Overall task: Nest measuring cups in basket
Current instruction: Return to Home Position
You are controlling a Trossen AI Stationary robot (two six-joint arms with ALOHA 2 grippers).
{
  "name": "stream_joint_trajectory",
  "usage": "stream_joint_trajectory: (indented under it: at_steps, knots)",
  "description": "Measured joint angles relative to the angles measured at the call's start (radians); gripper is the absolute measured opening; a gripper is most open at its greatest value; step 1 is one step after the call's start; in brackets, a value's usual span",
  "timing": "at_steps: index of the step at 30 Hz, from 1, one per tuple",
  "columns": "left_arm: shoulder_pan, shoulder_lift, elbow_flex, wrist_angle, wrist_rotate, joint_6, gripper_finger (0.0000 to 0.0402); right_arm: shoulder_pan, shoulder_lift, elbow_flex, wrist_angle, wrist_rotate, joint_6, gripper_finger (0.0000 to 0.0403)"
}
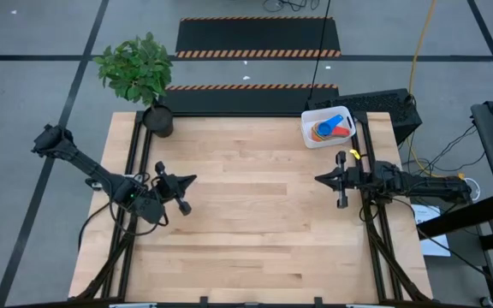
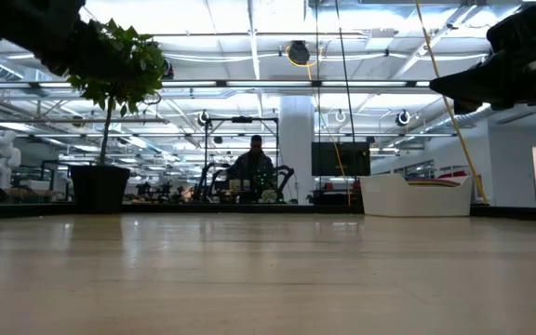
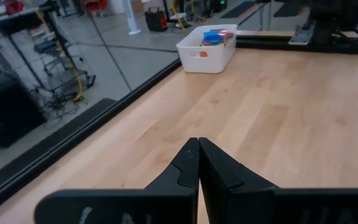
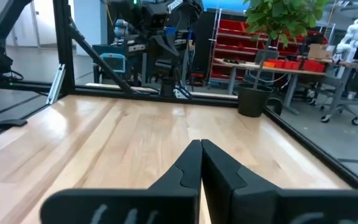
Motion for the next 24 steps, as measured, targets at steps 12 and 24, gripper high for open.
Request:
stream_joint_trajectory:
  at_steps: [12,24]
  knots:
    - [0.021,-0.113,-0.328,0.703,0.293,0.403,0.0006,0.0,0.004,0.0,0.015,0.006,0.026,0.0]
    - [0.142,-0.123,-0.504,0.992,0.605,0.471,0.0005,0.0,0.005,0.0,0.015,0.006,0.026,0.0]
